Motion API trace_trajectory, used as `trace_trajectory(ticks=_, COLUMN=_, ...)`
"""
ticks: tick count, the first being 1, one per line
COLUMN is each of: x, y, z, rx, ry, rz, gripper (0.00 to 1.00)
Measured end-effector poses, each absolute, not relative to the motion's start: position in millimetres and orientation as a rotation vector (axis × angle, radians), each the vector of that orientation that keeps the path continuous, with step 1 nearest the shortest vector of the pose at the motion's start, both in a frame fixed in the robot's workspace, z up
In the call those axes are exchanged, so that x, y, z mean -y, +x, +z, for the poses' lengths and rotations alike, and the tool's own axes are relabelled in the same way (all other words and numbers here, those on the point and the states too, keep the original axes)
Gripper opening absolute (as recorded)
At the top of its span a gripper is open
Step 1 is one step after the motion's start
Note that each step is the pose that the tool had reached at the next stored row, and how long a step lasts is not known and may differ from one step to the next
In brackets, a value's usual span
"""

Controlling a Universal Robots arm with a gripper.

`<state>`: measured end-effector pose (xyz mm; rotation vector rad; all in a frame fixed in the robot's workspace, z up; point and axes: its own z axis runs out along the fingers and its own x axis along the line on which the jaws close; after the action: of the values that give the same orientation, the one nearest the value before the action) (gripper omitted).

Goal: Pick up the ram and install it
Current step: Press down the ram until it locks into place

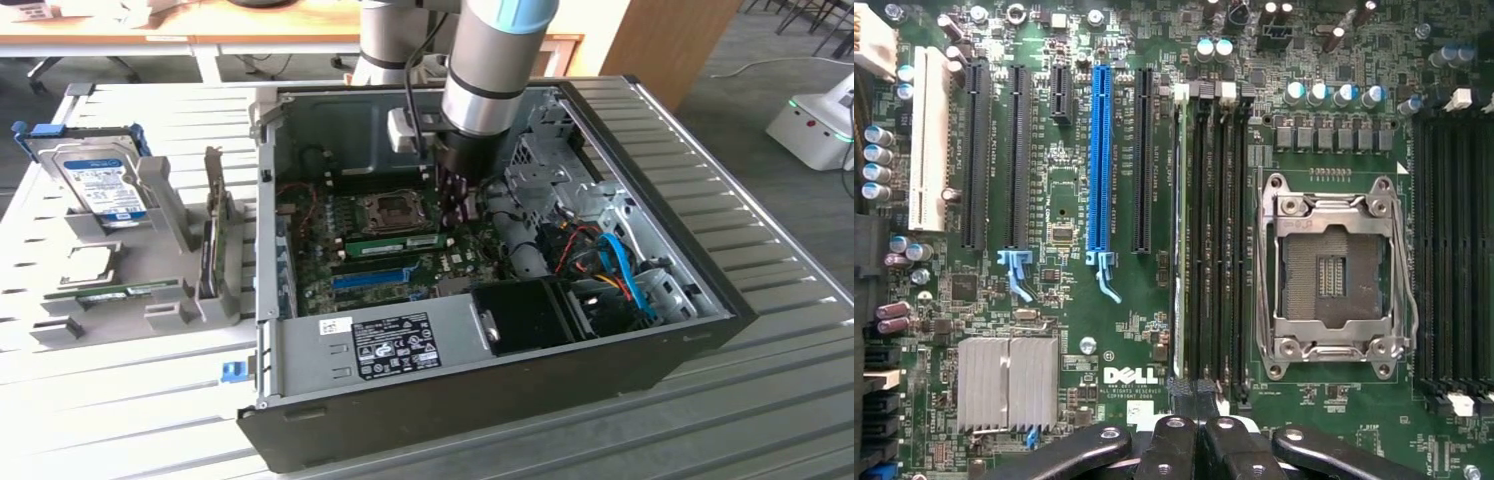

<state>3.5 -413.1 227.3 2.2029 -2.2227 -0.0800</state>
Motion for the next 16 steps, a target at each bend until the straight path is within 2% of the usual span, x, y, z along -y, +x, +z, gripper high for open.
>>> trace_trajectory(ticks=16, x=413.1, y=3.5, z=224.4, rx=2.223, ry=2.203, rz=-0.080, gripper=0.11)
